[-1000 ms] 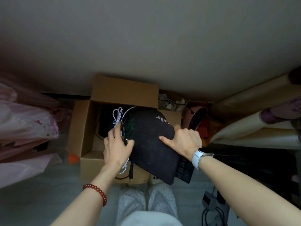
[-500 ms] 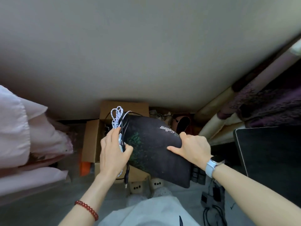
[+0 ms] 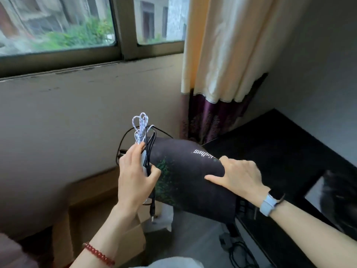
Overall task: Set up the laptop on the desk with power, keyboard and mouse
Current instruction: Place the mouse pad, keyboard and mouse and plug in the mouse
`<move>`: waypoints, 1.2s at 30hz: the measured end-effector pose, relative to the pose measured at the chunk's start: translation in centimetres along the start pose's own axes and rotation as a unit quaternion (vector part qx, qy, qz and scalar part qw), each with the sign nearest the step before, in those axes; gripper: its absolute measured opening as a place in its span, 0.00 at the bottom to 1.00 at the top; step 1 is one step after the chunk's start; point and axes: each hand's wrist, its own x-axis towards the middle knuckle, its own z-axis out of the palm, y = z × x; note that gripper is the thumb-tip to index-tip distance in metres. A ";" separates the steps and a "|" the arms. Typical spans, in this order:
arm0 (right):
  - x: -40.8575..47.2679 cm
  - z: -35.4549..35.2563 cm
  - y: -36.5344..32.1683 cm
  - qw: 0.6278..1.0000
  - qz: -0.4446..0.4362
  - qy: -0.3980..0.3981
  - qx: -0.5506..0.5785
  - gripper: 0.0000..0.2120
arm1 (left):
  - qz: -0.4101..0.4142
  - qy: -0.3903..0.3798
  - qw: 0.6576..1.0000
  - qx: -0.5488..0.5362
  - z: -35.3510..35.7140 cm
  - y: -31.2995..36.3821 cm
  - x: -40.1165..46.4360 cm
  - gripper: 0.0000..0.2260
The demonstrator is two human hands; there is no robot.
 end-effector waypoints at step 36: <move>-42.1 2.8 31.0 0.895 0.429 -0.106 0.066 0.35 | 0.231 -0.335 0.913 -0.031 30.3 31.2 -20.6 0.30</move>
